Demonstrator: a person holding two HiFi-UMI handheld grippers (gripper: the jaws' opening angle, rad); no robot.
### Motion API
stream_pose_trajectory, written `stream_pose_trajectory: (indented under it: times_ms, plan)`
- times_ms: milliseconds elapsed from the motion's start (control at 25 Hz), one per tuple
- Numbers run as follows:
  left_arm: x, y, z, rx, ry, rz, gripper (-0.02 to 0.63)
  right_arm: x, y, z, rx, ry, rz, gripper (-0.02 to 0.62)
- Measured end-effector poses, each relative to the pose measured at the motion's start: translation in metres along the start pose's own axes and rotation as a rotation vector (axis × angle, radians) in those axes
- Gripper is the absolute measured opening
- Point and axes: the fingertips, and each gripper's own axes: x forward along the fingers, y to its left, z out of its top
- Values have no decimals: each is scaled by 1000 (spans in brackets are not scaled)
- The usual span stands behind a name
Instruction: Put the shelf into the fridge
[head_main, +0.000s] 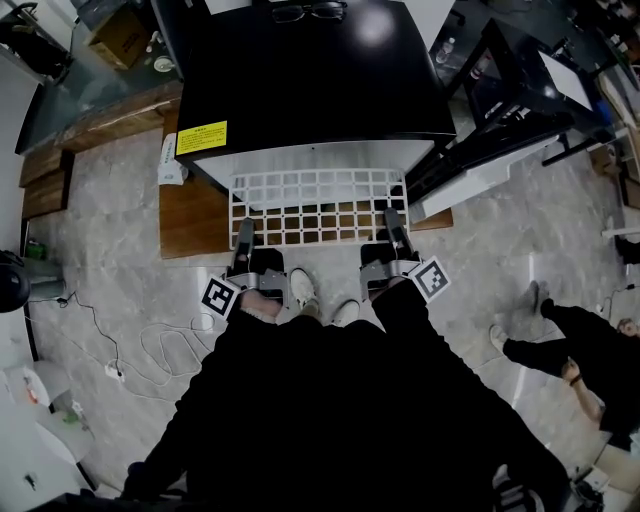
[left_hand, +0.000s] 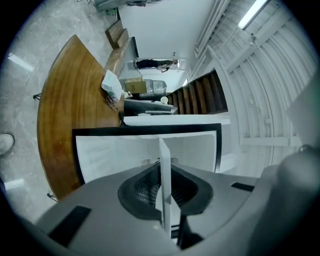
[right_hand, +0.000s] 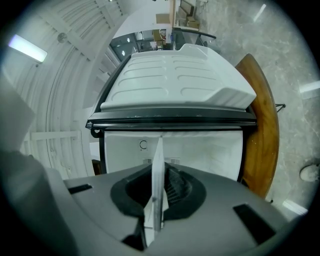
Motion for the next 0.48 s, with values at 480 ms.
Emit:
stream_pose_trajectory:
  times_ms: [480]
  plan:
    - [12, 7, 0, 2, -40, -2, 31, 29, -1, 9, 22, -51, 9, 29]
